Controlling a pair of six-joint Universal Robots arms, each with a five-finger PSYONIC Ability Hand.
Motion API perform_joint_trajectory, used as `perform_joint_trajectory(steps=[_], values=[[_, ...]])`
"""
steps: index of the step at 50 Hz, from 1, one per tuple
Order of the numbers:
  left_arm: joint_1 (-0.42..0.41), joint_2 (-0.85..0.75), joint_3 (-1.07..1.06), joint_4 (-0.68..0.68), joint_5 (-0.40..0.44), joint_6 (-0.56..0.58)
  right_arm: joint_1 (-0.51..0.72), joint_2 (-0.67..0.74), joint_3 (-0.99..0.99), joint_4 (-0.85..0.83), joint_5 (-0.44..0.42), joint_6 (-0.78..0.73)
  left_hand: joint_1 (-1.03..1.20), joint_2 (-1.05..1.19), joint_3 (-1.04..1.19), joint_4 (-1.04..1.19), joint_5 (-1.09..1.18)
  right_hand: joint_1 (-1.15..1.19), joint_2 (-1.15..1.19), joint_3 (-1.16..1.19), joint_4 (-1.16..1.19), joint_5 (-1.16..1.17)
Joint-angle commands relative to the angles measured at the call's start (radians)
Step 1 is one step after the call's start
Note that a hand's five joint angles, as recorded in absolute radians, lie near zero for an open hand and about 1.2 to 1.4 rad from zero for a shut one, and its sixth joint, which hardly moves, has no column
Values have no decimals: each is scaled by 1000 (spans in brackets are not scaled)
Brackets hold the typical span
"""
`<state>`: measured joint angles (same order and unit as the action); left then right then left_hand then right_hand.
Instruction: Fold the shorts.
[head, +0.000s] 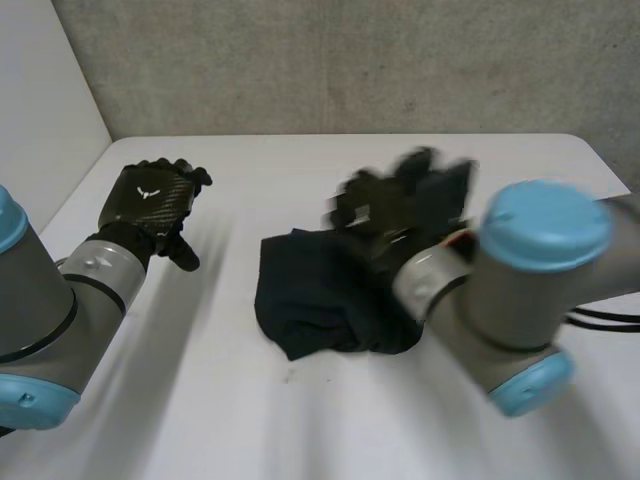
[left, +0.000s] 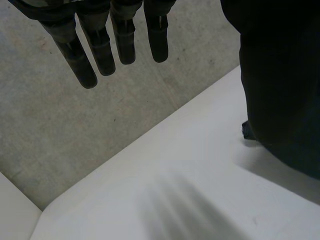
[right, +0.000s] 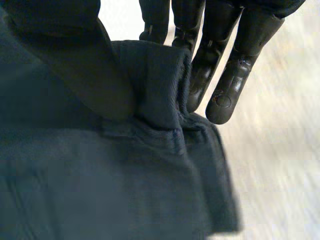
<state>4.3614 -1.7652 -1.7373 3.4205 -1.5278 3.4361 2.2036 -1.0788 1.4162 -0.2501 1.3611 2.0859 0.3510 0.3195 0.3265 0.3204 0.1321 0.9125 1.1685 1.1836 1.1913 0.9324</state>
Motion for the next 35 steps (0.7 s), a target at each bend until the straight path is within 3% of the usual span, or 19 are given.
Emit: perform_joint_trajectory(steps=[1, 3, 4, 5, 8, 9, 17, 21, 30, 35], values=[[0, 0, 13, 2, -2, -2, 136, 167, -42, -3, -279, 51, -49, -18, -25, -19, -5, 484, 228, 213, 205, 289], [1, 0, 19, 2, 0, -2, 143, 177, -40, -2, -306, 74, -49, -18, -25, -19, -5, 450, 194, 179, 171, 255], [1, 0, 25, 3, 0, -2, 142, 177, -39, -1, -313, 107, -49, -18, -25, -19, -5, 63, -193, -208, -216, -131], [1, 0, 31, 3, 0, -2, 140, 174, -39, -3, -310, 126, -49, -18, -25, -19, -5, -159, -415, -430, -438, -353], [0, -2, 56, 3, 0, -2, 137, 142, -48, -2, -272, 250, -49, -18, -25, -19, -5, -661, -917, -933, -940, -856], [0, -2, 64, 3, 0, -3, 134, 123, -49, -1, -252, 300, -49, -18, -25, -19, -5, -707, -963, -978, -986, -901], [-26, -19, 177, 0, -3, -83, 1, -114, -46, 3, -142, 910, -38, -6, -13, -7, 7, -738, -994, -1009, -1017, -932], [-75, -68, 228, -30, 3, -159, -48, -109, -60, 35, -116, 1071, -38, -6, -13, -7, 7, -738, -994, -1009, -1017, -932], [-224, -289, 344, -254, -28, -210, -68, 149, -252, 311, -63, 999, -38, -6, -13, -7, 7, -738, -994, -1009, -1017, -932], [-235, -384, 383, -313, -133, -209, -68, 258, -330, 400, -28, 993, -44, -12, -19, -13, 1, -738, -994, -1009, -1017, -932]])
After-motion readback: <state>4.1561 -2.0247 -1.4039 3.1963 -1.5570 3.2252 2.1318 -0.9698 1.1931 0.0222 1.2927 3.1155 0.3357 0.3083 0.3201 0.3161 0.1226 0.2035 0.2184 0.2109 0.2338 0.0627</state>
